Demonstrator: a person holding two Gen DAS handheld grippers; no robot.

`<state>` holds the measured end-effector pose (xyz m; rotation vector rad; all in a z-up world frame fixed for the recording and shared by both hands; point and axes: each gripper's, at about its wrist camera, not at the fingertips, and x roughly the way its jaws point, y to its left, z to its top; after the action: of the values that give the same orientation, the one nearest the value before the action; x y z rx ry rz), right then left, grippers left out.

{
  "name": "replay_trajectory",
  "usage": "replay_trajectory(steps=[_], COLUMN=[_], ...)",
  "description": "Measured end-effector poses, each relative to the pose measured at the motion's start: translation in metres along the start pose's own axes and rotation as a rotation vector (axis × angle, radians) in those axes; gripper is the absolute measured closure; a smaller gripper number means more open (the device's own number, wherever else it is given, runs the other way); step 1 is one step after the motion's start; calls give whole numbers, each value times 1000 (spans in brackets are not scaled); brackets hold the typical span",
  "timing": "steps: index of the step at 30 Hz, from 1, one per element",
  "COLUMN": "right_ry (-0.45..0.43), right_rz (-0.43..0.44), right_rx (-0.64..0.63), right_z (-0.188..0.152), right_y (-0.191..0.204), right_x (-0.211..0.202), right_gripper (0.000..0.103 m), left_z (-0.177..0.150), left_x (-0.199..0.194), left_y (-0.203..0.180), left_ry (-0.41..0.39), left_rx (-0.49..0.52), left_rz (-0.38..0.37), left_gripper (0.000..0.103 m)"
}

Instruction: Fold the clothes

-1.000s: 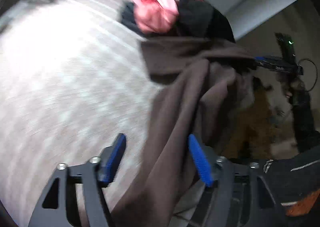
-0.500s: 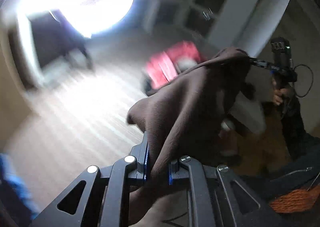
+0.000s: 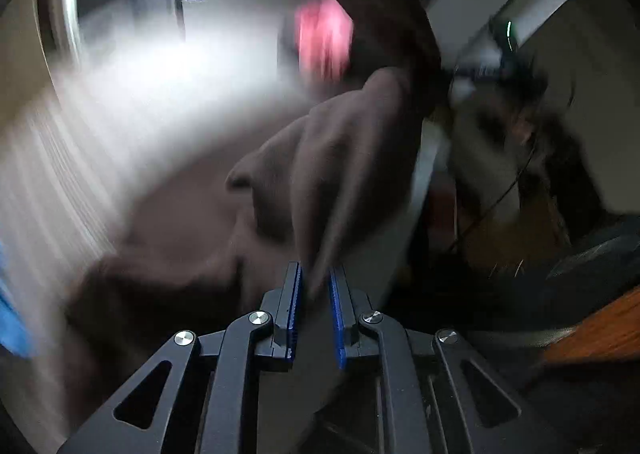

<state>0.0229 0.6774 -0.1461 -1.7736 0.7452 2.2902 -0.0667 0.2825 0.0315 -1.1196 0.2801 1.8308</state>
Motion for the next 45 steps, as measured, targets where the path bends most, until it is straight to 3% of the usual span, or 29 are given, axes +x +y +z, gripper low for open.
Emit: replay_trajectory(steps=[2,4,6,7,10,12,16,21,26,28,30,31,33,35,37,39,41,42,44,45], right_ry=[52,28,-15,-37,-108,-118,-112,48,150,188,213,222,252,238,162,116,145,177,217,209], right_rz=[9,-19,-50,-59,-78,-65,-46,94,-10,-8,19,36,89,124,147,229,253,229,161,136], right_rx=[34,8,-30,-47,-172,-271,-452,-650,-803,-802,-793,-799,-813,-817,-809,-749,-725,-731,-743,-743], right_z=[-13,-15,-8,-5,2,8,20,1,-19,-21,-26,-31,-43,-50,-49,-41,-41,-43,-48,-46], right_y=[-15,-15,-8,-3,33,61,127,193,210,205,198,196,191,190,194,194,191,187,181,181], right_x=[12,0,-17,-25,-37,-31,0,46,87,95,91,86,74,58,32,8,6,14,27,31], right_gripper=[90,74,68,68,65,59,59,59,58,58,60,79,100,100,100,99,89,73,71,71], left_z=[-15,-31,-46,-53,-76,-75,-77,-77,-80,-81,-82,-82,-81,-78,-72,-64,-67,-76,-101,-118], left_x=[24,47,71,83,117,119,135,159,183,186,181,178,165,143,112,65,29,23,39,58], left_y=[4,8,13,15,22,27,23,21,26,27,28,28,29,32,35,37,36,37,49,58], left_ry=[62,123,185,216,303,288,300,364,399,390,369,358,316,253,169,58,-16,-16,65,146], left_rx=[-27,-55,-82,-96,-136,-141,-94,-68,-68,-81,-99,-112,-146,-191,-211,-204,-153,-141,-213,-264], left_rz=[-11,-21,-32,-37,-53,-73,-92,-96,-66,-68,-90,-104,-124,-148,-145,-97,-40,-11,-9,-12], left_gripper=[94,94,91,84,80,80,80,73,69,72,87,96,97,99,99,99,98,98,98,98])
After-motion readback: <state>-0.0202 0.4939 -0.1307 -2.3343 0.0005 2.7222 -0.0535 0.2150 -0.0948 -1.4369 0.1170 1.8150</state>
